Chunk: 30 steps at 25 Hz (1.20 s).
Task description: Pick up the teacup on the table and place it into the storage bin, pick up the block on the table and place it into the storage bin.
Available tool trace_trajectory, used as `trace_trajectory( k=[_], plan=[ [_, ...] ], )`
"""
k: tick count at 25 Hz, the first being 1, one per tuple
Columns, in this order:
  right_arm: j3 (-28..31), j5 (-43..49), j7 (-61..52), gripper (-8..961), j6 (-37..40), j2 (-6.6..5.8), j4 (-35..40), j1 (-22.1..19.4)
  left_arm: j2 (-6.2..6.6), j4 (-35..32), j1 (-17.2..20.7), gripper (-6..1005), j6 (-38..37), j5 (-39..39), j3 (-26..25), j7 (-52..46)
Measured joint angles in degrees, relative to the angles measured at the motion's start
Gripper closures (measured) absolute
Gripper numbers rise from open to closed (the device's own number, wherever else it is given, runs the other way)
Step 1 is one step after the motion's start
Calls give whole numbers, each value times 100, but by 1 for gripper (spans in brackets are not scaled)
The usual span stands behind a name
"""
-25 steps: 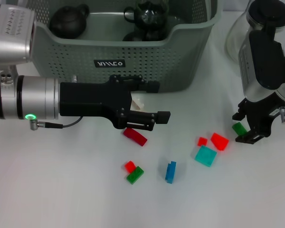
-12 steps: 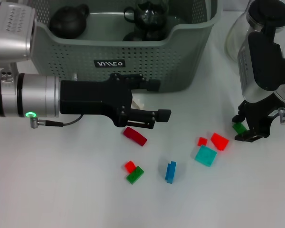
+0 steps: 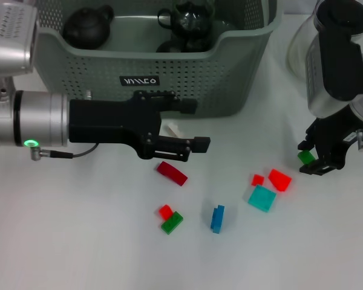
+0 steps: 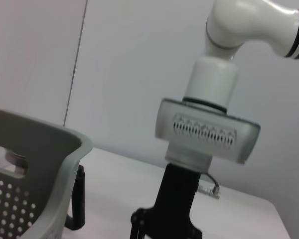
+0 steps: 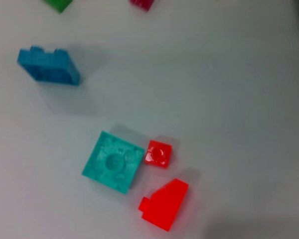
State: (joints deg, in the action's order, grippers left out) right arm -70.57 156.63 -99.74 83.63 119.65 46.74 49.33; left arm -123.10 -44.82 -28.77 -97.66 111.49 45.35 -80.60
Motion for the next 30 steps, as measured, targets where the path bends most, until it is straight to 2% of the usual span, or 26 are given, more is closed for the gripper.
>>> trace_trajectory(
  k=[8,13,20,25,30],
  plan=[
    [254,-163,-723,490,714,43,704,-72,267,43,139,151,-8,74,23,98],
    [542,-754,-1117,490,1170,26,773,-1,344,7,307,152,-22,102,2,408],
    [728,-1548,-1446,489,1490,23,941,47,532,43,504,152,-21,143,-11,623],
    [731,-1957,-1561,489,1554,31,1021,128,567,42,575,152,18,313,-161,631],
    [764,-2460,-1714,488,1620,40,1047,446,519,69,617,152,40,423,-178,715]
  ],
)
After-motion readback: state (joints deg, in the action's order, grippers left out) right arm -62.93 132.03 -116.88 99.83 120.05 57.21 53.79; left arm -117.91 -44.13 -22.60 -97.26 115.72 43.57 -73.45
